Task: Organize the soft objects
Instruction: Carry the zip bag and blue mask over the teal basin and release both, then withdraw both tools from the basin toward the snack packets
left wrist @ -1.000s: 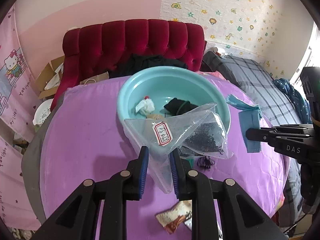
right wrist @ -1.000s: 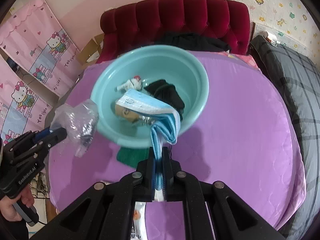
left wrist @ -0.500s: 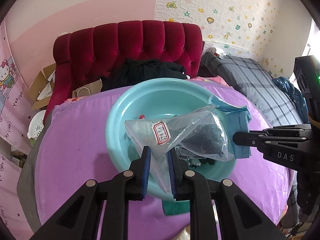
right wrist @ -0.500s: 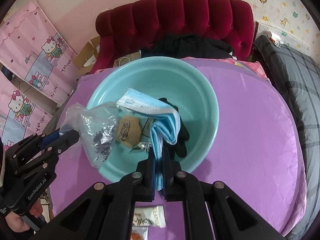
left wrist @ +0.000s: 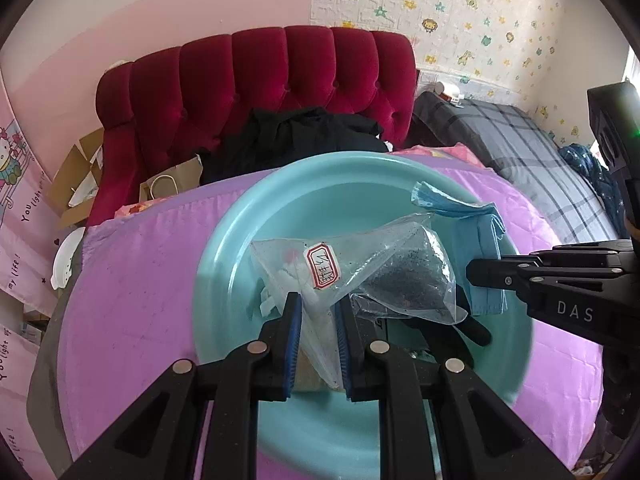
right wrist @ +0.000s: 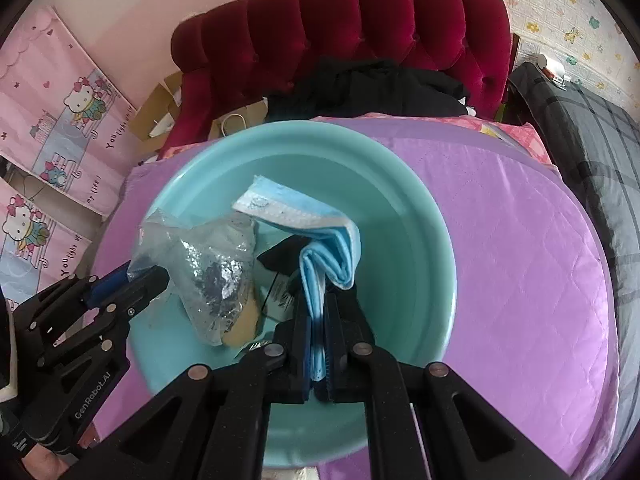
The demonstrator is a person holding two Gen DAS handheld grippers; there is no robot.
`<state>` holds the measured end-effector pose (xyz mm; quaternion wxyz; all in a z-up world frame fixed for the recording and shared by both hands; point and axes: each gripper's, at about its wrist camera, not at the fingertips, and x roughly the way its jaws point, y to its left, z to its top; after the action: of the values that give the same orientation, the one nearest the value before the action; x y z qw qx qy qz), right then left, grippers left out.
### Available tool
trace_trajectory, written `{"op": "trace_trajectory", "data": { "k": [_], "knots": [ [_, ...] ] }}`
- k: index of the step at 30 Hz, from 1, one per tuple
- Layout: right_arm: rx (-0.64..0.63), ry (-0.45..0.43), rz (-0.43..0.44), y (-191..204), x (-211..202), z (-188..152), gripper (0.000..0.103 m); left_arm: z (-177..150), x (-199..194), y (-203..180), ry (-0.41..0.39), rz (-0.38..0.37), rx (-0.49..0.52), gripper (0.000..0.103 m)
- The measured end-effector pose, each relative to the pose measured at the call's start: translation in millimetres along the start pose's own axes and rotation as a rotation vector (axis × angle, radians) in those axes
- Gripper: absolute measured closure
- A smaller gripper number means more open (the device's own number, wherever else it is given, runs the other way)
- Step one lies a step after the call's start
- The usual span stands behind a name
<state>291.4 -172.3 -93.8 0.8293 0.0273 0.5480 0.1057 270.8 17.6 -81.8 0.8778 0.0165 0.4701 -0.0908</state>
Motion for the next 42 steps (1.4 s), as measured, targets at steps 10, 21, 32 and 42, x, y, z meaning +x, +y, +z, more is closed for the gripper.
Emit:
{"op": "trace_trajectory", "data": {
  "k": [10,21,32,42],
  "knots": [
    [0.009,0.031,0.026,-10,30,17,0.097,10,32,-1,0.042,0.009,0.020,0.084],
    [-0.012,-0.039,-0.008,-1,14,19,0.050,8,29,-5,0.016,0.052,0.022,0.001],
    [0.007,-0.085,-0.055,-3,-5,-3,0.000,-8,-2,-15,-0.012,0.092,0.053,0.000],
    [0.017,-0.098,-0.071,0,-34,-40,0.000,-38,-44,-22,-0.032,0.087,0.027,0.000]
  ]
}}
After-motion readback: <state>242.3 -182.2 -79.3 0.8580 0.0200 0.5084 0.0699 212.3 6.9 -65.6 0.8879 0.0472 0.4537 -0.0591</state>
